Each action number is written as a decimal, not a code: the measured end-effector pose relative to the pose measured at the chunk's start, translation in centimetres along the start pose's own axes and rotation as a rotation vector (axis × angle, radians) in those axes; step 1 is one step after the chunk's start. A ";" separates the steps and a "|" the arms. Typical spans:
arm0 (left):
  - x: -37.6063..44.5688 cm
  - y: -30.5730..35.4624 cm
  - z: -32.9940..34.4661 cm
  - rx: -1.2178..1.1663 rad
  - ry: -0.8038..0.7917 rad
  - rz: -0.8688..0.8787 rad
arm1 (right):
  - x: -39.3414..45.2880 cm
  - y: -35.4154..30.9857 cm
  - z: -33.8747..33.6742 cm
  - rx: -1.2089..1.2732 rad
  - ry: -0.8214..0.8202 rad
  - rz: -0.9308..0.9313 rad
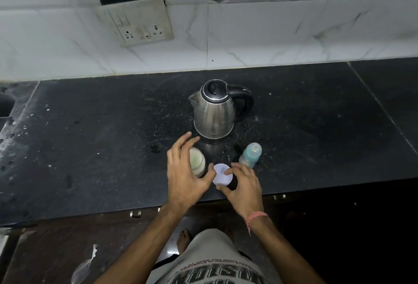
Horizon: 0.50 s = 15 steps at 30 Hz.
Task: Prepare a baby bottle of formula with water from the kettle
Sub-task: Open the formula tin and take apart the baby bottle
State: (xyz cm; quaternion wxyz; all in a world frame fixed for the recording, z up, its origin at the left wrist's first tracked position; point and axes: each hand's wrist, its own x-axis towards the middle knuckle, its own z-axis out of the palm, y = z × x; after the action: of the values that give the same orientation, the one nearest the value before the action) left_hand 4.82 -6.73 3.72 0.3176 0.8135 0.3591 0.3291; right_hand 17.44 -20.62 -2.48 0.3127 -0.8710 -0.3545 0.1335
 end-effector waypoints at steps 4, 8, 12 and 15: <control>0.3 2.9 1.9 -0.145 -0.046 0.079 | -0.5 -0.3 -3.5 0.140 0.152 -0.059; 0.1 4.4 4.4 -0.217 -0.189 0.050 | 0.3 -0.4 -6.9 0.172 0.357 -0.051; 0.1 4.2 7.8 -0.092 -0.364 -0.016 | 2.8 -0.1 -8.8 0.098 0.273 -0.001; 0.8 4.0 10.0 -0.056 -0.449 -0.087 | 4.9 0.0 -9.4 -0.013 0.142 0.013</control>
State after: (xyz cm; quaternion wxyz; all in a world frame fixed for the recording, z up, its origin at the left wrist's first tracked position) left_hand 14.35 -11.06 1.13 0.4259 0.8410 0.3047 0.1356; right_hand 25.18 -21.37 4.72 0.3306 -0.8826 -0.3266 0.0709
